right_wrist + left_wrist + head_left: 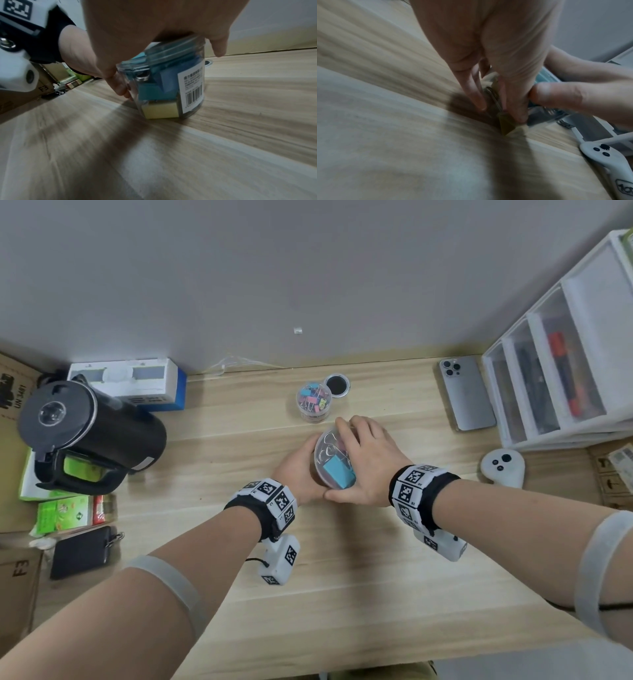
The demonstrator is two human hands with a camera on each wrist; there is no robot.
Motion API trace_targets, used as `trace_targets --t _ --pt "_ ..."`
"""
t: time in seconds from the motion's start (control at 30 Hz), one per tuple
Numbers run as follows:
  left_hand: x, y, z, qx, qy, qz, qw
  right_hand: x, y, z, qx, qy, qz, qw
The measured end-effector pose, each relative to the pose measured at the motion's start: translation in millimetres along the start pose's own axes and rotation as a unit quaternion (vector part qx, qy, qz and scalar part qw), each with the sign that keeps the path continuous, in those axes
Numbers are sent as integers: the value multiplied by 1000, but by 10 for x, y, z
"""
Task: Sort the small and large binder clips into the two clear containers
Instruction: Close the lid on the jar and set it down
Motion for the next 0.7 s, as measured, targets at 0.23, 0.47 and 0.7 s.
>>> trace_targets --t 0.23,0.47,0.7 --pt "14 26 7 -51 1 4 999 12 -32 10 -13 -18 -13 1000" --pt "23 53 15 -52 -3 -10 999 25 -49 18 -32 -30 -19 999" --pt "29 -58 52 21 40 13 999 -197 83 129 -53 -72 -42 995"
Point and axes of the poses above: each hand's wrist, its own z-axis towards the middle knuckle, its own y-axis out of the back of the hand, x = y × z, the point moved 5 cm from there along z, towards the middle knuckle, and after that the axes turned 13 degrees about y, right-handed, at the moved point
